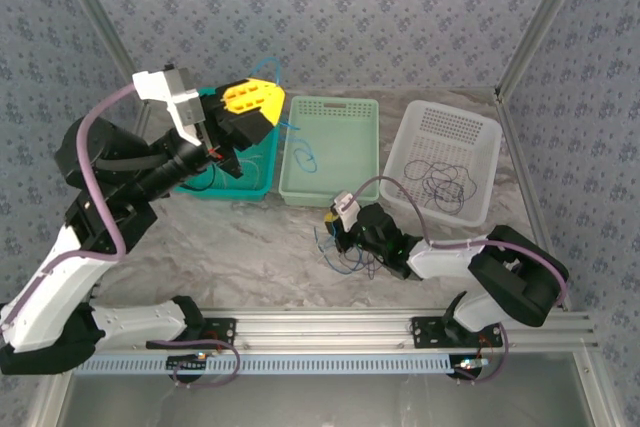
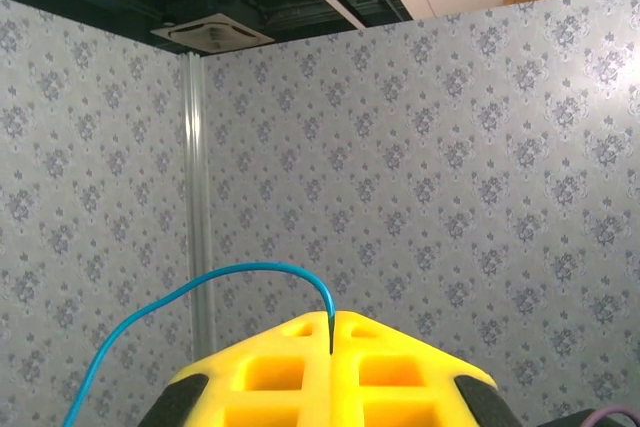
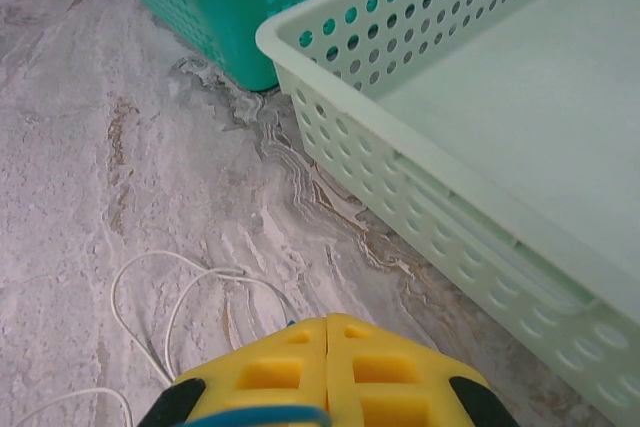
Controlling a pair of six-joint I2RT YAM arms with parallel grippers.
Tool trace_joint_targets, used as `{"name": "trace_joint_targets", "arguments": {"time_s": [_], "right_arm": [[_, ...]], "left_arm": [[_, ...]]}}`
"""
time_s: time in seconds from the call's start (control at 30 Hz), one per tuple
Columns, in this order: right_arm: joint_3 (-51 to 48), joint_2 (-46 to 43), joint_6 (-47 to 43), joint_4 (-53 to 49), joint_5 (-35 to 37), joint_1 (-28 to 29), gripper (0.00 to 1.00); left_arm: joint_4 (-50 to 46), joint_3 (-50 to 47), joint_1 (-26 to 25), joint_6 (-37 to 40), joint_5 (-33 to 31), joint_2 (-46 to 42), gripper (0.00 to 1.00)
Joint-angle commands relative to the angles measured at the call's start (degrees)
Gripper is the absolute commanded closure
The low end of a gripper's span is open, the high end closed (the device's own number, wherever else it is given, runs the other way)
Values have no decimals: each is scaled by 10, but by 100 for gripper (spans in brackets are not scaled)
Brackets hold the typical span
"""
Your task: Untangle the cables
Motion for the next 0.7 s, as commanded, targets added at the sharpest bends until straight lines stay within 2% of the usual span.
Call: {"name": "trace_joint_targets", "arguments": {"time_s": [0.0, 0.1, 0.13, 0.17, 0.3, 0.33, 0.4, 0.5, 0.67], "right_arm": [[-6, -6, 15, -9, 13, 6, 100], [7, -12, 14, -29, 14, 10, 100], [15, -15, 12, -47, 16, 13, 98], [22, -21, 11, -62, 17, 15, 91], [51, -68, 14, -140, 7, 16, 33], [56, -89, 17, -158, 3, 16, 25], [64, -128, 21, -195, -5, 16, 16], [81, -193, 21, -251, -13, 14, 12], [110, -274, 2, -328, -5, 17, 13]], "left_arm": [[-20, 26, -1, 21, -1, 8, 99], [-16, 17, -1, 21, -1, 8, 99], [-14, 13, -1, 22, -2, 8, 99], [-13, 10, -1, 22, -4, 8, 99], [-12, -2, 0, 24, -17, 4, 99], [-13, -6, 0, 23, -19, 4, 99], [-11, -13, 1, 22, -20, 2, 99], [-7, -25, 1, 20, -23, 0, 99], [0, -38, 2, 14, -29, 5, 99]]}}
